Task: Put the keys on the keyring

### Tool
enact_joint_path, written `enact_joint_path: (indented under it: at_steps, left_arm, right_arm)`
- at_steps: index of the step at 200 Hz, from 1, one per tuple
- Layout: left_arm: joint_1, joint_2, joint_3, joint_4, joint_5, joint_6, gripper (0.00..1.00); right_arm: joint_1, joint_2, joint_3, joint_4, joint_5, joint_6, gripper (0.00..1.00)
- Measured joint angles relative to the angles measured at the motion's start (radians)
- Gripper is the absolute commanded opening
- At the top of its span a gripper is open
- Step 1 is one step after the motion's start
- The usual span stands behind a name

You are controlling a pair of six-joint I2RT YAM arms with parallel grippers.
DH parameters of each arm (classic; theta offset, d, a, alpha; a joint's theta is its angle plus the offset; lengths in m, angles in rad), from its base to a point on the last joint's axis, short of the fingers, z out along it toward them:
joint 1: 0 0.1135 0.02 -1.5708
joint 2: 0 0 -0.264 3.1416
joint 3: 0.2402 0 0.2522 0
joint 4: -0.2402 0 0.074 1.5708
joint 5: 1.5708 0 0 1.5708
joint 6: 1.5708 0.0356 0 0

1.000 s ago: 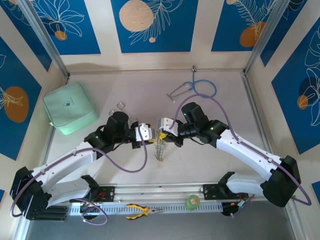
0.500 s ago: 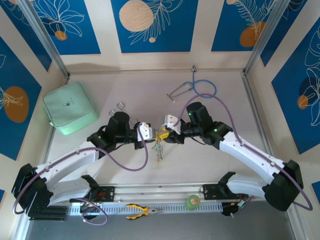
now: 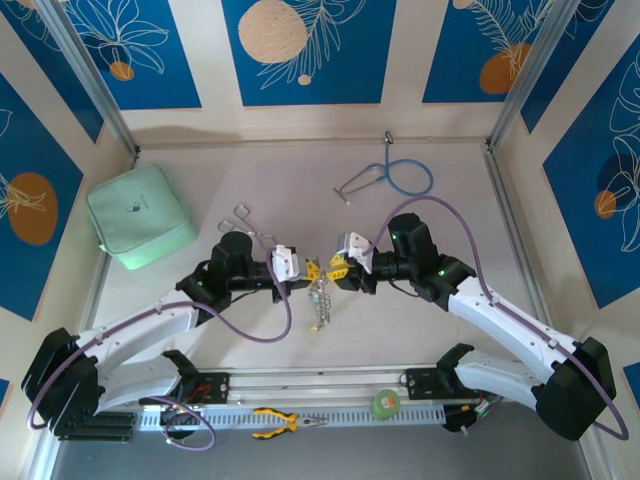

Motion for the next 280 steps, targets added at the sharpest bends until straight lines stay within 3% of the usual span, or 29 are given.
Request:
enact_joint_path:
  at_steps: [17,52,89,140,165,178,239,280]
  left_arm:
    - [0.0,0.0,0.0,0.0,0.002,0.0,0.0]
    - [0.0,0.0,-0.001,0.001,0.003,0.0,0.0]
    - [0.0,0.0,-0.001,0.003,0.003,-0.004,0.0]
    - [0.002,0.001,-0.001,0.021,0.007,-0.03,0.0]
    - [0.002,0.003,-0.003,0.021,0.01,-0.034,0.0]
    - [0.002,0.003,-0.003,0.03,0.018,-0.034,0.0]
    - [0.002,0.018,-0.003,0.06,0.04,-0.034,0.0]
    - [0.002,0.023,-0.003,0.06,0.043,-0.04,0.0]
  right_arm:
    - [0.0,0.0,-0.007,-0.002,0.0,0.0,0.22]
    - [0.0,0.0,-0.007,-0.002,0.008,-0.003,0.07]
    - [0.0,0.0,-0.007,-0.005,0.005,-0.001,0.0]
    - [0.002,0.042,-0.007,0.003,0.002,-0.001,0.0]
    - [0.005,0.053,-0.007,0.01,0.002,0.008,0.21]
    - [0.002,0.041,-0.014,0.032,0.003,0.017,0.24]
    - [-0.008,-0.012,-0.042,0.083,-0.016,0.026,0.25]
    - [-0.004,0.008,-0.042,0.106,-0.03,0.025,0.2]
